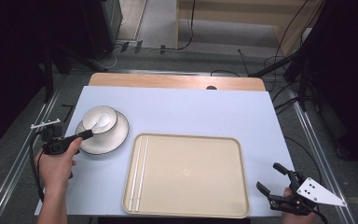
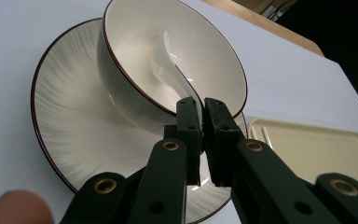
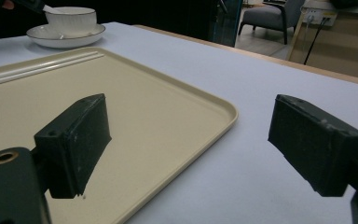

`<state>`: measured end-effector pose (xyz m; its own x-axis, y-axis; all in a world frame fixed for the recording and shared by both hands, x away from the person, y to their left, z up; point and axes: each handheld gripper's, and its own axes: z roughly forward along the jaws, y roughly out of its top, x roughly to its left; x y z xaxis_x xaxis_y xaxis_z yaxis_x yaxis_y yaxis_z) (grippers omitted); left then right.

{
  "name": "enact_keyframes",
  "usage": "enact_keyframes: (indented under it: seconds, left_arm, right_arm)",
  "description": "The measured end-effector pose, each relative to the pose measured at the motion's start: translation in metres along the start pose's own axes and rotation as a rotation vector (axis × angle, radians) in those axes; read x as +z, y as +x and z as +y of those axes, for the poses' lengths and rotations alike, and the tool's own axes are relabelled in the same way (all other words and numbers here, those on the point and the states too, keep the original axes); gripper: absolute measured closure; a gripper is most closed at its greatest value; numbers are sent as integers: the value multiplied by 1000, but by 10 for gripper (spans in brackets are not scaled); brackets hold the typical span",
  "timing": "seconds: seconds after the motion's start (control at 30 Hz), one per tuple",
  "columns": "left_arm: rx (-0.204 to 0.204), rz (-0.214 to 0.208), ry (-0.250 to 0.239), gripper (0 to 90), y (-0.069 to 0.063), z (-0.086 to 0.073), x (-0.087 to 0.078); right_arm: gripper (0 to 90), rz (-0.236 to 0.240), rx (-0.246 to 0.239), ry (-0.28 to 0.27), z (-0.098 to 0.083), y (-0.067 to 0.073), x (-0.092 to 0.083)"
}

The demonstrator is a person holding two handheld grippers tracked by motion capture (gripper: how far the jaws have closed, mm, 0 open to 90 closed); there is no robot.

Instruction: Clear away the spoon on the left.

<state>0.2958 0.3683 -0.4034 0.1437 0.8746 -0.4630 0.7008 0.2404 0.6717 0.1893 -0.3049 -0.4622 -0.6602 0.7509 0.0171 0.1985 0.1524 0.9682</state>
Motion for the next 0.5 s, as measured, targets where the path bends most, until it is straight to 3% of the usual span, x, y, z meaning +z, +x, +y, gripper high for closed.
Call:
enact_keyframes:
  seconds: [0.2,0.5]
  left_arm:
    - [36,23,-37,861,-1,-1,-3]
    - [66,20,-109,863,-5,-1,-14]
  right_arm:
    - [129,-1,3,2,0,0,-1]
    - [129,-3,-1,0,0,0,0]
